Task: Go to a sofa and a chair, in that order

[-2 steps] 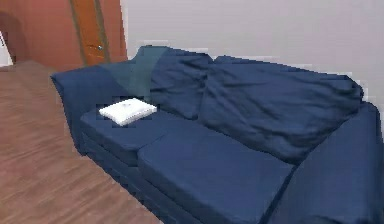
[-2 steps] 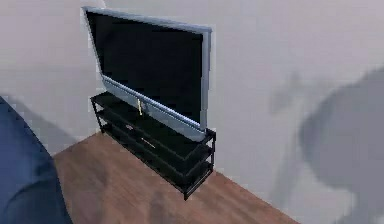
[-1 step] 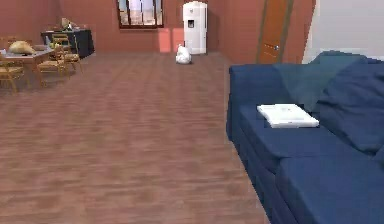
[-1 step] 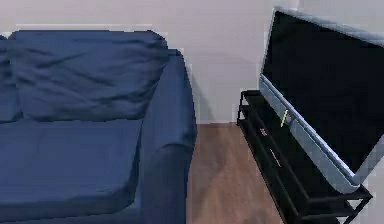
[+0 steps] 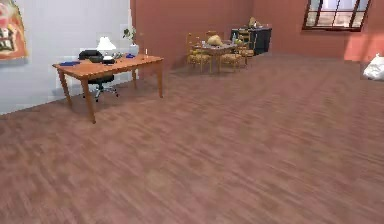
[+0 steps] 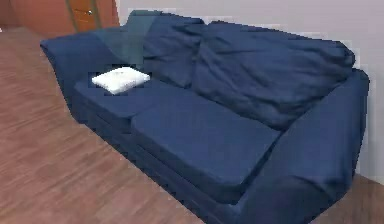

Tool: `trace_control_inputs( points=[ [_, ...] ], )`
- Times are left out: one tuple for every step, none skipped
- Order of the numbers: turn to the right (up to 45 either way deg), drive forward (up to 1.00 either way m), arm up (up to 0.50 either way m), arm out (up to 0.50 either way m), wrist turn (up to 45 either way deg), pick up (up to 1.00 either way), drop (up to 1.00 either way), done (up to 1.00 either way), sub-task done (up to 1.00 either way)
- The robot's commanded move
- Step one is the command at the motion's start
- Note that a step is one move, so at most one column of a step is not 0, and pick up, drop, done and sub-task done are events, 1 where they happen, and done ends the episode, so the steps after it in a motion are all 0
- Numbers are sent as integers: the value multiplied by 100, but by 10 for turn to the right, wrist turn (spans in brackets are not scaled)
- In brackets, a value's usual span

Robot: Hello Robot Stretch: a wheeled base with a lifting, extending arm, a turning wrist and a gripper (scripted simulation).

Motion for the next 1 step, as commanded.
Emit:
trace_control_inputs(
  points=[
    [-360,0,0,0,0,0,0,0,0]
  ],
)
